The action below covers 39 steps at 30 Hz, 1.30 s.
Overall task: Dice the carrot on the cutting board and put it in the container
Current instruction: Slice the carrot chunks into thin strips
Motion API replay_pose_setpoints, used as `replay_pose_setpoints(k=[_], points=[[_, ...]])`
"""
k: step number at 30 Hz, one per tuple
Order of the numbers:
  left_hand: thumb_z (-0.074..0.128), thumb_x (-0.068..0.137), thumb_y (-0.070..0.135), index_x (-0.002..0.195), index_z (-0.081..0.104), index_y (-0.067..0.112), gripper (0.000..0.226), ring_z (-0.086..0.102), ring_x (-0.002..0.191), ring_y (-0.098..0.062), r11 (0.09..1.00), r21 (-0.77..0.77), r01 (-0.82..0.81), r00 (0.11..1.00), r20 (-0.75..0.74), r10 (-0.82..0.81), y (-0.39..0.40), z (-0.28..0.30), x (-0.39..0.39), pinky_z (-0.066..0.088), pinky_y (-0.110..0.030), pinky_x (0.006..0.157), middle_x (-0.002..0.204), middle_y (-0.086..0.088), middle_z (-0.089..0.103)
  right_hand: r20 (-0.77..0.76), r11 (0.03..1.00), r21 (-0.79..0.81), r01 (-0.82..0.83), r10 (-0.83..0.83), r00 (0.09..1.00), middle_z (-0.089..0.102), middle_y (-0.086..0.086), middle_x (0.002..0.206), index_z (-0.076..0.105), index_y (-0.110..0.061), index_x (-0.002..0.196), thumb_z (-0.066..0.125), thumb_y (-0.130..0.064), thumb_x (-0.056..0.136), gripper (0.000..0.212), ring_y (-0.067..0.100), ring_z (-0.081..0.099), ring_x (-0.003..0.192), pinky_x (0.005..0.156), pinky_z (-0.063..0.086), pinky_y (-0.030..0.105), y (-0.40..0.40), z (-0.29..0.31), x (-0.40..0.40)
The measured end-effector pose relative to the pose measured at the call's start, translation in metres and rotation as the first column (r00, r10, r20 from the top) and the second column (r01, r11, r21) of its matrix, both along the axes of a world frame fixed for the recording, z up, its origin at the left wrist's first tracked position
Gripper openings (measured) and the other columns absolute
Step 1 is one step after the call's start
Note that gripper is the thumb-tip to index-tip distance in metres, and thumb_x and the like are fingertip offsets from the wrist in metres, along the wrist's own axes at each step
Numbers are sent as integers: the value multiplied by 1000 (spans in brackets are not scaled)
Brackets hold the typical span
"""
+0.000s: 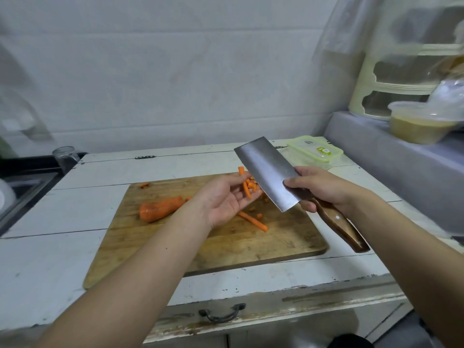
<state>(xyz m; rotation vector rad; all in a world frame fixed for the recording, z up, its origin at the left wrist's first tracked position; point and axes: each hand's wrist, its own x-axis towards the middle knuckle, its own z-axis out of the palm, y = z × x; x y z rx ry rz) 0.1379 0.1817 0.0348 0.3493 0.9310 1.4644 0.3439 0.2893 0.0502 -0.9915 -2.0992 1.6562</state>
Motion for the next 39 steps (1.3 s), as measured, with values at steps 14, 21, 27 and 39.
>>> replay_pose_setpoints(k=[14, 21, 27, 39], points=[[48, 104, 6, 91, 68, 8, 24, 63, 78, -26, 974, -204, 98, 269, -937, -223, 73, -2, -11, 57, -36, 74, 88, -12, 66, 74, 970, 146, 194, -207, 976, 46, 1, 46, 49, -10, 90, 54, -15, 101, 13, 17, 40, 36, 42, 28, 25, 9, 9, 27], [56, 104, 17, 105, 78, 11, 22, 69, 100, -21, 971, -207, 120, -123, -974, -192, 70, 9, -31, 51, -31, 85, 105, -3, 77, 131, 970, 208, 129, -158, 979, 54, 3, 62, 59, -9, 98, 53, -11, 101, 8, 20, 44, 41, 42, 33, 26, 14, 1, 33], [77, 91, 24, 100, 78, 24, 9, 67, 90, -7, 938, -34, 346, -219, -975, 45, 5, 7, -41, 51, -28, 85, 95, 9, 76, 361, 929, 369, -31, -112, 926, 65, 23, 73, 55, -17, 107, 52, -25, 92, 17, 26, 57, 47, 54, 43, 32, 10, 7, 14], [66, 98, 27, 120, 76, 27, 24, 65, 108, -17, 859, -40, 510, -508, -820, 264, -19, -39, -28, 54, -39, 91, 113, 7, 74, 481, 858, 472, -201, -60, 874, 62, 11, 49, 46, -24, 89, 50, -20, 96, 9, 25, 57, 47, 55, 47, 31, -19, 27, -14]])
